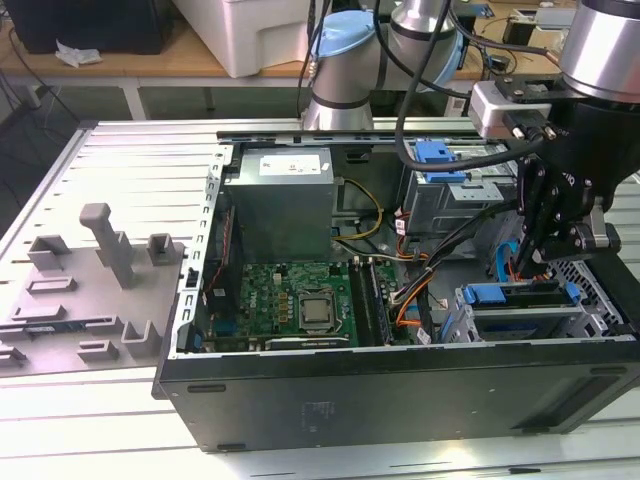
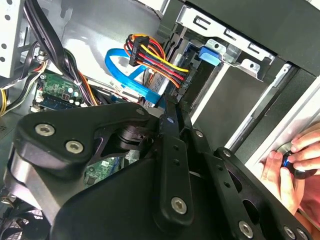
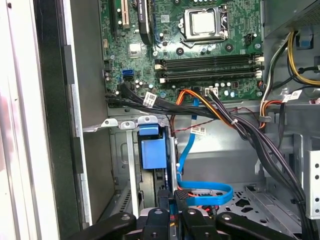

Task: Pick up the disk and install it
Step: 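Insert the second disk wire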

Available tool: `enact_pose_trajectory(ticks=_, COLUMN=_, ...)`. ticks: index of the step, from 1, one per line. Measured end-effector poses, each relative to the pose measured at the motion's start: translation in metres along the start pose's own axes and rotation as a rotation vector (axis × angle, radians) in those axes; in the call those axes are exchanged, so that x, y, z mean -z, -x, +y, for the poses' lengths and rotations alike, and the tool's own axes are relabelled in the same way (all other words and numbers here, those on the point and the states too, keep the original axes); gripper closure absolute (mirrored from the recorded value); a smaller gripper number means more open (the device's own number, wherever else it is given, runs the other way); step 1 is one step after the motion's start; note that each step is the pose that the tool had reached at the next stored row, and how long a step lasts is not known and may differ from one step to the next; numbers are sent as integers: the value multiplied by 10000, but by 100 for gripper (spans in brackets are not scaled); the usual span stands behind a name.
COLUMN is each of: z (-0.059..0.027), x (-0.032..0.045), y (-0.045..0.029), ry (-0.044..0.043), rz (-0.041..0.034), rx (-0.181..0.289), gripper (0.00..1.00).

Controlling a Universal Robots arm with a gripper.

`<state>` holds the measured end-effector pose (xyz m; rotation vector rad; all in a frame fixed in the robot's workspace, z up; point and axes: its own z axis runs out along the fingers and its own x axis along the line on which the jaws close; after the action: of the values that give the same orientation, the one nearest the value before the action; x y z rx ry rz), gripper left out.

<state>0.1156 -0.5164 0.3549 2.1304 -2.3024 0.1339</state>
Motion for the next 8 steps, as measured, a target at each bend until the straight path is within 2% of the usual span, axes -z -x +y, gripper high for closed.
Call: enact_pose_trajectory(ticks=8, z=0, x=-26, y=-11, ry=-1, rz=-2, rx=18, gripper=84)
